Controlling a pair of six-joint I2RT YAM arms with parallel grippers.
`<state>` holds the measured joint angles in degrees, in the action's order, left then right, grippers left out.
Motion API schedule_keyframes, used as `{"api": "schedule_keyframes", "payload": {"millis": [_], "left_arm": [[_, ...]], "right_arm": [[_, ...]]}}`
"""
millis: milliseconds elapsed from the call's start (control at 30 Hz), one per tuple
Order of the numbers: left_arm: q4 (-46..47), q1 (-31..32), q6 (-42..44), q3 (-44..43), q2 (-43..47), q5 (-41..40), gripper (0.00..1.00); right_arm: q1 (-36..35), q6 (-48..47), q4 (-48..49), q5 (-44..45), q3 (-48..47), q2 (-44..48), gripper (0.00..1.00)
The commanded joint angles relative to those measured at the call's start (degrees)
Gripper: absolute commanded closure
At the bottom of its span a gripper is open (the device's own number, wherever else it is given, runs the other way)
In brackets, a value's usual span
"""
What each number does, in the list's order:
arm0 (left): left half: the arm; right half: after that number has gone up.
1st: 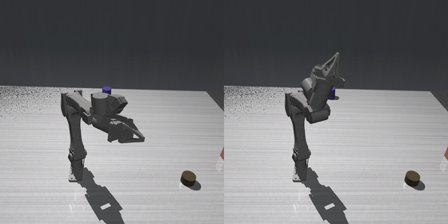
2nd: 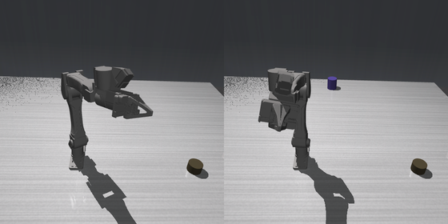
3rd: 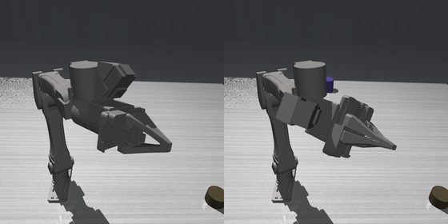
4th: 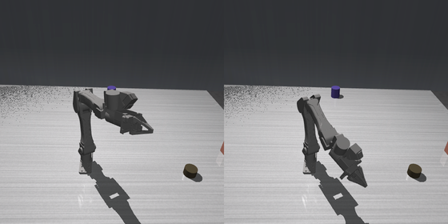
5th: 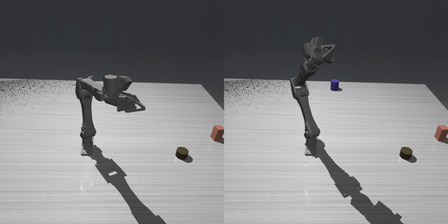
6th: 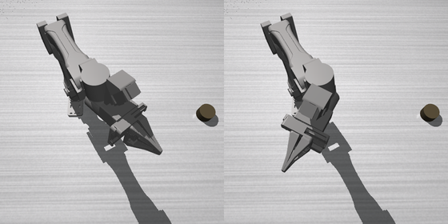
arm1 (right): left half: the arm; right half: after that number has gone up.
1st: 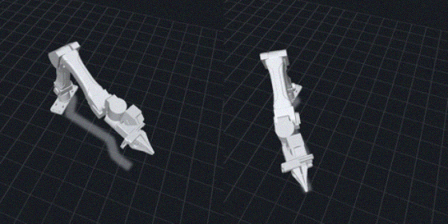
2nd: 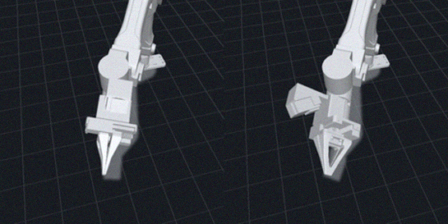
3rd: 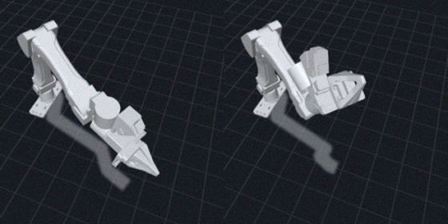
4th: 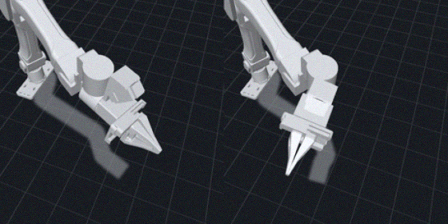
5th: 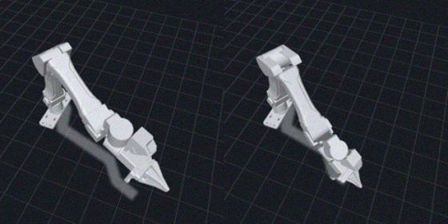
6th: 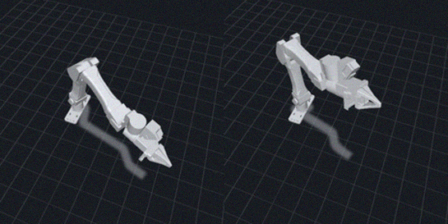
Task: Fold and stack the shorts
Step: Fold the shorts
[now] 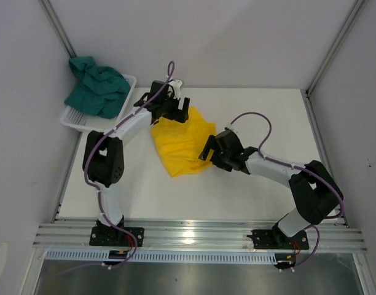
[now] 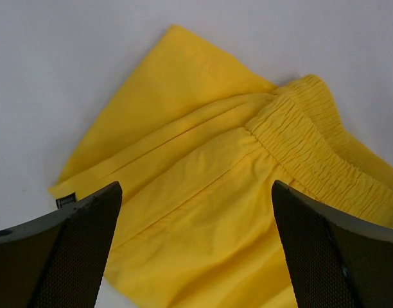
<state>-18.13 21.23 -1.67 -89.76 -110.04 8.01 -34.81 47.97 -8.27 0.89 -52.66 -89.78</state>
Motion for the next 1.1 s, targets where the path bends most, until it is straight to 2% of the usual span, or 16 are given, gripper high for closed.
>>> {"api": "schedule_keyframes", "payload": {"millis": [0,167,467,700,767,833,867,900,933,967,1033,1067], "left_arm": [[-4.37,-1.72,5.19,-4.98,-4.30,8.67,0.01],[-1.47,-2.51,4.84,-3.23,-5.10,12.03,0.01],[-1.21,-3.13,4.49,-3.41,-7.29,12.65,0.01],[-0.68,-3.30,3.61,-2.09,-5.98,12.38,0.01],[-0.24,-3.39,3.34,-1.31,-5.19,11.68,0.01],[-0.15,-3.48,2.90,-0.69,-4.13,11.07,0.01],[0.11,-3.57,2.38,-0.07,-3.70,11.06,0.01],[0.46,-3.66,2.20,0.28,-2.56,10.71,0.01],[0.73,-3.74,2.20,1.24,-1.85,10.45,0.01],[1.34,-3.74,0.20,1.77,-1.32,10.19,0.01],[2.13,-3.74,-1.05,4.49,1.21,8.35,0.01],[2.40,-3.74,-2.27,5.20,2.19,7.73,0.01]], "right_arm": [[-6.84,14.51,0.09,12.81,0.37,1.54,0.00],[-11.59,24.16,9.31,15.19,4.76,0.92,0.01],[-12.74,32.01,13.63,18.53,2.14,-5.48,0.01],[-11.77,37.28,14.25,15.99,-0.42,-11.99,0.01],[-11.51,37.90,14.17,17.04,-0.86,-12.79,0.05],[-10.81,37.82,14.25,17.31,-1.65,-14.02,0.23],[-10.29,37.12,14.60,17.05,-1.83,-14.28,0.47],[-9.58,35.81,14.60,16.35,-1.83,-14.37,0.65],[-7.92,32.49,14.25,14.60,-1.91,-14.20,0.76],[-6.86,29.84,13.73,13.37,-1.83,-13.94,0.99],[-3.10,21.25,13.03,6.81,-2.79,-13.50,1.00],[-1.59,12.42,9.97,4.15,-3.40,-13.58,1.00]]}}
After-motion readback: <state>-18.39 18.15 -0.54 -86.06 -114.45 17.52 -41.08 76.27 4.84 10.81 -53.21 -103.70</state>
